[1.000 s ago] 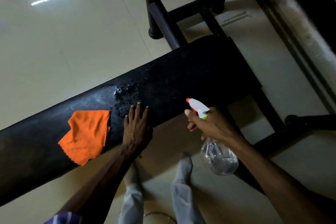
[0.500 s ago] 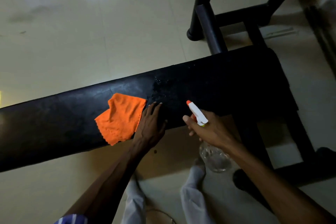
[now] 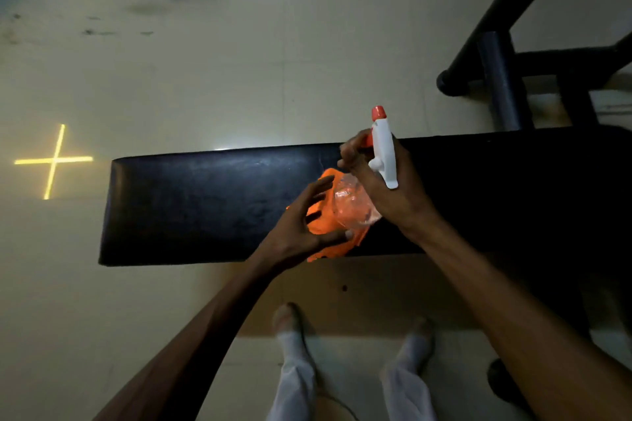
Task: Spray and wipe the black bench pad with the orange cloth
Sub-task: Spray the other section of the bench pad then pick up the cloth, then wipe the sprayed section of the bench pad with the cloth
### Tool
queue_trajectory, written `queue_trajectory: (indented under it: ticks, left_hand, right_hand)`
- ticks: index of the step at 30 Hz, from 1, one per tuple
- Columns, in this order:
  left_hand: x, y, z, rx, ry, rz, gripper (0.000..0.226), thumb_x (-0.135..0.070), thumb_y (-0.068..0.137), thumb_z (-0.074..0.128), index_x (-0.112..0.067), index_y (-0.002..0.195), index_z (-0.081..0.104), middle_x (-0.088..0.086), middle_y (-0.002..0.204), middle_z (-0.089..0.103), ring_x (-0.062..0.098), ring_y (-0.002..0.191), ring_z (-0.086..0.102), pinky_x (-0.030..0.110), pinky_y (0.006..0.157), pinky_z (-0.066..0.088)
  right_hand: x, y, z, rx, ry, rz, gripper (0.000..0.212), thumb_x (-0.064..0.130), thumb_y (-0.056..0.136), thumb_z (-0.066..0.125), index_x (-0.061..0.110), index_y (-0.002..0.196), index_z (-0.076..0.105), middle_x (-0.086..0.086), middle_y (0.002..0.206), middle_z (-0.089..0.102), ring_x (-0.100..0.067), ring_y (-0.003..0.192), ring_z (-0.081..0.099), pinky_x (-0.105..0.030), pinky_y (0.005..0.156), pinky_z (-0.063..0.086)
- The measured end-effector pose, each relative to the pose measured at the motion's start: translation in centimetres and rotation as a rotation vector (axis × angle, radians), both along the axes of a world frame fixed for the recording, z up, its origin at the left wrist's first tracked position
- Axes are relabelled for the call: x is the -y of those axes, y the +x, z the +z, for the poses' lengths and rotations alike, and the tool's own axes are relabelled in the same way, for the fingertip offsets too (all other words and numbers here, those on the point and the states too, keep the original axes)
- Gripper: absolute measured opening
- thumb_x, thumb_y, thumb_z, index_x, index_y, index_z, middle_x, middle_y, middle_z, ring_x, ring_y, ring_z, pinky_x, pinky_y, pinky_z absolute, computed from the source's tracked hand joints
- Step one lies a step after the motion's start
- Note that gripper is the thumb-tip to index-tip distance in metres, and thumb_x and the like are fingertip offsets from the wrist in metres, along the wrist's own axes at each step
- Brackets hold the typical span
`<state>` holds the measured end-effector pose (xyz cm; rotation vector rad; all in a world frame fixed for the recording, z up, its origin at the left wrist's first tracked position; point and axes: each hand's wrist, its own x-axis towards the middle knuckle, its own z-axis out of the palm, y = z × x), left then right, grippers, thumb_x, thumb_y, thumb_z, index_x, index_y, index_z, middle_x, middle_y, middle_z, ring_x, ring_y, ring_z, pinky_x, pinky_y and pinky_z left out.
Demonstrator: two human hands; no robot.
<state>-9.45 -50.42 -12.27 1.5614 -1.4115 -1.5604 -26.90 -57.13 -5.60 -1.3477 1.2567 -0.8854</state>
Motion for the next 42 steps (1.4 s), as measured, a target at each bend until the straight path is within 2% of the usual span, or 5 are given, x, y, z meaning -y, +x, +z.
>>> queue_trajectory:
  ticks: [7, 13, 24, 32, 42]
  left_hand:
    - [2.7, 5.4, 0.5, 0.096, -0.203, 0.096, 0.105, -0.027, 0.07, 0.096, -0.017, 0.156, 0.037, 0.0, 0.155, 0.05, 0.008, 0.14, 0.051, 0.025, 0.112, 0.048]
    - [3.1, 8.8, -0.6, 0.119, -0.224, 0.12, 0.09, -0.035, 0.071, 0.095, -0.019, 0.147, 0.048, -0.006, 0.143, 0.061, 0.004, 0.129, 0.058, 0.015, 0.103, 0.051]
    - [0.8, 13.0, -6.1, 0.138, -0.114, 0.232, 0.085, -0.023, 0.069, 0.096, -0.024, 0.139, 0.047, -0.01, 0.135, 0.064, 0.001, 0.123, 0.063, 0.03, 0.104, 0.055]
    - [-0.5, 12.6, -6.2, 0.187, -0.104, 0.272, 0.1, -0.026, 0.069, 0.095, -0.08, 0.125, 0.032, -0.048, 0.126, 0.054, -0.015, 0.123, 0.055, 0.009, 0.095, 0.049]
    - [-5.3, 11.4, -8.5, 0.343, -0.023, 0.464, 0.085, -0.031, 0.071, 0.095, -0.021, 0.14, 0.046, 0.002, 0.129, 0.061, 0.013, 0.112, 0.062, 0.031, 0.089, 0.057]
  right_hand:
    - [1.8, 8.5, 0.7, 0.007, -0.025, 0.071, 0.027, 0.019, 0.099, 0.072, -0.001, 0.114, 0.061, -0.016, 0.115, 0.072, -0.038, 0.104, 0.072, -0.058, 0.09, 0.06]
    - [3.3, 10.4, -0.3, -0.093, 0.09, 0.242, 0.067, 0.029, 0.086, 0.087, 0.02, 0.142, 0.053, 0.014, 0.137, 0.06, -0.006, 0.129, 0.059, -0.021, 0.102, 0.053]
    - [0.1, 1.1, -10.6, -0.791, 0.245, 0.131, 0.05, 0.018, 0.092, 0.079, 0.013, 0.139, 0.064, -0.015, 0.137, 0.061, -0.031, 0.126, 0.061, -0.035, 0.105, 0.046]
    - [0.5, 0.2, -12.9, -0.913, 0.316, 0.052, 0.071, 0.029, 0.088, 0.082, 0.014, 0.15, 0.05, -0.018, 0.144, 0.049, -0.039, 0.136, 0.047, -0.052, 0.111, 0.045]
    - [0.7, 0.1, -12.1, -0.871, 0.305, 0.245, 0.037, 0.026, 0.087, 0.079, 0.005, 0.116, 0.07, -0.017, 0.12, 0.062, -0.03, 0.108, 0.062, -0.036, 0.084, 0.049]
